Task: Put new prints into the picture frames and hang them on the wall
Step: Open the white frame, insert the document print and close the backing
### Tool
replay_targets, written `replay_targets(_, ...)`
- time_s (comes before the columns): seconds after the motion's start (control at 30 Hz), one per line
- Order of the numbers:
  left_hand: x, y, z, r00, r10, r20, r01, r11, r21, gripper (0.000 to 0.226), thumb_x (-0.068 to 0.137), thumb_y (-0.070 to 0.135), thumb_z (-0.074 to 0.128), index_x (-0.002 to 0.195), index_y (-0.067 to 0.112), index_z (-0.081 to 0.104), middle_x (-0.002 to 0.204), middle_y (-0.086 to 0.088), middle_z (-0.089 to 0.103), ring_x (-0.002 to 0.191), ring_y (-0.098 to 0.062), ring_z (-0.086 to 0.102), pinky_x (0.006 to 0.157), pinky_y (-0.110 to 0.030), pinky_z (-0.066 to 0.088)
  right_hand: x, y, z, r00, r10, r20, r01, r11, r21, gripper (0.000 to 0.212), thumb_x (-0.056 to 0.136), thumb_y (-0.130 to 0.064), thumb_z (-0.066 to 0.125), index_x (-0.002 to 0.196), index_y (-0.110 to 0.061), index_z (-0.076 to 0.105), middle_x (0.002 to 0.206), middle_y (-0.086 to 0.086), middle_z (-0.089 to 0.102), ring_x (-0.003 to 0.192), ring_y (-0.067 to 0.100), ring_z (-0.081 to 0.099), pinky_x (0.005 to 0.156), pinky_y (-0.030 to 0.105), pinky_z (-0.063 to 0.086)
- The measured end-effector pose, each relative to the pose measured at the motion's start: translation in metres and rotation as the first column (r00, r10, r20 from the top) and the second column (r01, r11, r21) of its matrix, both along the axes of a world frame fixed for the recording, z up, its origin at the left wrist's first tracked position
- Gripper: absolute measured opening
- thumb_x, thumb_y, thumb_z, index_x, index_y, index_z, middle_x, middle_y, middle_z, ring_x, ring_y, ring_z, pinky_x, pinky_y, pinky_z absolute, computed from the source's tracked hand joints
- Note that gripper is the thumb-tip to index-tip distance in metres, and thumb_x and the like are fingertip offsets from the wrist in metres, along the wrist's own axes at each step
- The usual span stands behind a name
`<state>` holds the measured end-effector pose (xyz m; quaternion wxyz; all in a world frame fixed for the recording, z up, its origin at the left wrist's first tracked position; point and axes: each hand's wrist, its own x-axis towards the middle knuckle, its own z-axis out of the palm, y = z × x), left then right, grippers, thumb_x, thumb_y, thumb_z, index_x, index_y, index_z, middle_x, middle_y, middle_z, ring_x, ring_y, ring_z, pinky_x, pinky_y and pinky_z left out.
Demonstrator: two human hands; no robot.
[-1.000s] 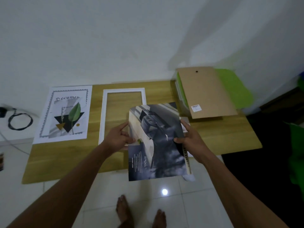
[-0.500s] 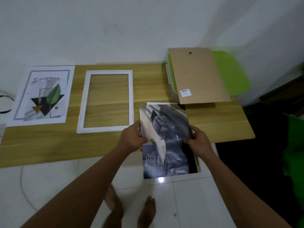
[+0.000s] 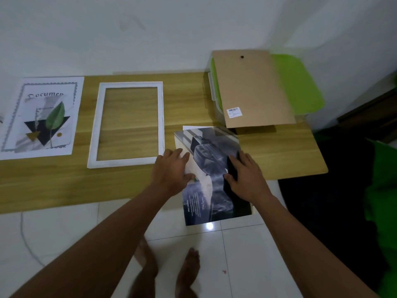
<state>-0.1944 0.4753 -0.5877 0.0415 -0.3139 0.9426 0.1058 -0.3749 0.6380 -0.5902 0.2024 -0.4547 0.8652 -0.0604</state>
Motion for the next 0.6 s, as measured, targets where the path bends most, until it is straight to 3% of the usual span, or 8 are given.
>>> replay_targets(0.2,-0.0043,0.002,0.0025,0.988,-0.079,0.134,0.099,0.984,-0.147,0.072,0.087,0.067,0.045,0.142,0.021,0.044,0.144,-0.004,0.047,0.128,-0.031,0.039,0.099,-0.044,0.031,-0.0007,0.0005,-0.0058,0.999,0.051,-0.017,-0.05,0.998,0.046,0.065,0.1,-0.047,0.045,0.155,-0.022,0.022,0.164,0.009,0.013,0.151,0.03,0.009,0.119,0.054,0.016)
replay_targets(0.6,-0.0068,0.0011,0.0061,0.978,-0.069,0.198,0.09,0.991,-0.098,0.069,0.091,0.062,0.042,0.147,0.021,0.036,0.153,-0.004,0.036,0.137,-0.033,0.029,0.108,-0.049,0.023,-0.0019,-0.0015,-0.0038,0.999,0.025,-0.025,-0.023,0.998,0.06,0.067,0.098,-0.052,0.046,0.154,-0.022,0.024,0.163,0.009,0.018,0.15,0.032,0.013,0.119,0.054,0.022)
